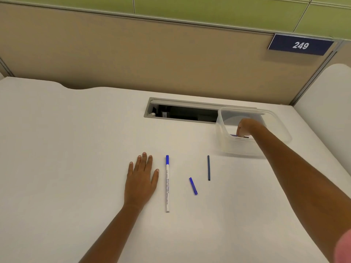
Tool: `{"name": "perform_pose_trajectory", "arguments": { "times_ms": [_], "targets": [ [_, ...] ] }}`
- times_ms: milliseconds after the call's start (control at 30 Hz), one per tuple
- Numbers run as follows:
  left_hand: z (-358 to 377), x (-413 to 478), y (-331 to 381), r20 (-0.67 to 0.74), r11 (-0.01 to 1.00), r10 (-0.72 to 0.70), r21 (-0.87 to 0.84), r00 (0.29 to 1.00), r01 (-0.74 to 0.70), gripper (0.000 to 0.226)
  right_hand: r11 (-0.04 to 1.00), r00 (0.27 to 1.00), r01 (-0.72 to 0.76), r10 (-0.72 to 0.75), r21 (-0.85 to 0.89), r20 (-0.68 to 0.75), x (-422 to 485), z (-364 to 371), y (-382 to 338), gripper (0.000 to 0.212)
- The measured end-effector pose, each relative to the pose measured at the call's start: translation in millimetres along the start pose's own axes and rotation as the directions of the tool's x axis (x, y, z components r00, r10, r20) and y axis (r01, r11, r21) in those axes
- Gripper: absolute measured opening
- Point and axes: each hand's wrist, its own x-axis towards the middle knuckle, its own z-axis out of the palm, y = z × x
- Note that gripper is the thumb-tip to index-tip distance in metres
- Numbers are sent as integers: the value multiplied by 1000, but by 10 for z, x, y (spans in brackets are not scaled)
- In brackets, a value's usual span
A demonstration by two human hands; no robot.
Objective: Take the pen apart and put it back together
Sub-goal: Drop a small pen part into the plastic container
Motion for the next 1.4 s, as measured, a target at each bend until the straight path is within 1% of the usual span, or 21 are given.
{"name": "perform_pose_trajectory", "arguments": {
  "times_ms": [33,133,333,400,433,467,533,633,733,800,900,967,1067,1133,1267,1400],
  "targets": [
    [1,-1,1,1,1000,-4,3,1000,4,68,1000,1000,-5,5,-16,12,37,18,-5,31],
    [31,1,-23,12,1000,-23,-16,1000,24,49,1000,1000,-13,13,-25,22,125,77,-11,31],
    [75,11,-54,21,1000,-12,-18,1000,12,50,999,1000,2,-1,54,-26,126,92,-28,34],
    [79,10,-57,9,1000,-9,-22,1000,9,50,992,997,7,3,126,-80,51,-3,-24,35],
    [80,9,-58,8,1000,-8,-23,1000,9,50,984,991,9,15,176,-136,-3,-64,-22,34],
    [82,10,-59,11,1000,-9,-22,1000,9,50,973,976,15,36,229,-217,-77,-128,-26,30],
    [90,17,-66,17,1000,-8,-16,1000,9,50,941,913,62,80,332,-400,-284,-239,-64,24],
    [93,15,-72,21,1000,-5,1,1000,5,51,883,797,239,59,404,-602,-662,-334,-182,21],
    [75,3,-67,12,1000,1,-20,1000,-1,50,805,694,411,29,428,-720,-1025,-277,-359,18],
    [64,-15,-70,14,1000,3,-27,1000,-3,49,734,666,499,15,461,-746,-1251,-129,-520,15],
    [57,-54,-83,27,1000,11,-7,1000,-10,49,609,690,554,46,568,-722,-1567,228,-800,11],
    [46,-90,-91,34,1000,17,-2,999,-17,50,563,727,547,47,620,-685,-1730,516,-997,10],
    [26,-157,-96,46,1000,26,-6,999,-26,49,522,798,497,38,693,-601,-1932,939,-1262,9],
    [12,-211,-96,51,1000,25,-3,998,-24,49,537,829,461,24,707,-559,-2041,1178,-1388,7],
    [-14,-316,-95,66,999,35,-9,997,-35,49,598,879,393,-21,698,-476,-2183,1479,-1539,26],
    [-36,-370,-92,78,999,35,-23,996,-34,50,676,904,338,-38,655,-426,-2249,1553,-1612,37]
  ]
}}
